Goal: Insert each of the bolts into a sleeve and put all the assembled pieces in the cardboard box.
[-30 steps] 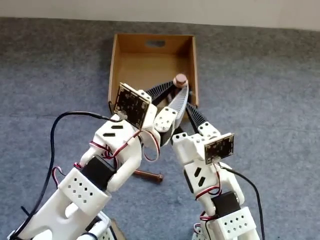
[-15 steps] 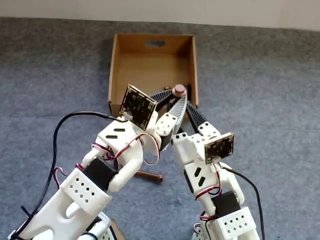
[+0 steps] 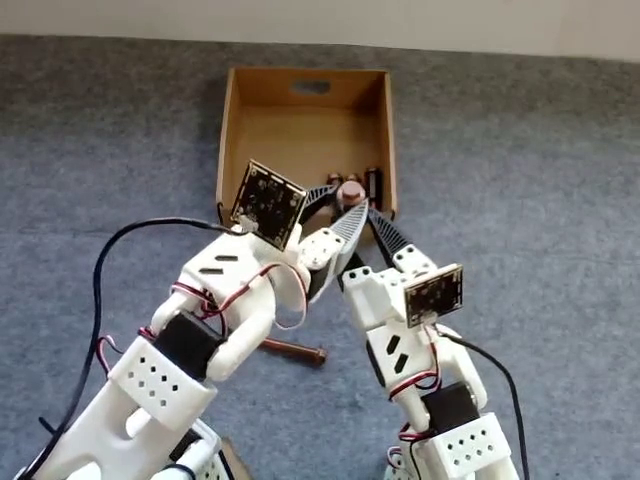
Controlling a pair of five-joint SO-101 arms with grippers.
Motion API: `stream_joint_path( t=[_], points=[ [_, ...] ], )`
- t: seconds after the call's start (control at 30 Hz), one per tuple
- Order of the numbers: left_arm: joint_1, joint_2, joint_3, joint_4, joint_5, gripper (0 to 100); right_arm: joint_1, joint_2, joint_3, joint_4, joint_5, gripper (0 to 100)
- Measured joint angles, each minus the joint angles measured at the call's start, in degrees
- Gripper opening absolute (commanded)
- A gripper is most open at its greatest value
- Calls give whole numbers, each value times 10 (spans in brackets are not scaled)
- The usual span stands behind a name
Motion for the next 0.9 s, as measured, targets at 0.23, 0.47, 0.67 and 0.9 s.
stream_joint_path(
  t=[0.23,0.47,0.67,0.9],
  points=[
    [4,-83,2,63,-2,130,3,-2,12,-1,0,6],
    [-11,-178,2,97,-2,130,2,-1,14,-1,0,6],
    [-93,-180,2,112,-2,130,2,-1,14,-1,0,6],
    [-222,-29,2,120,-2,130,2,-1,13,56,0,6]
  ],
)
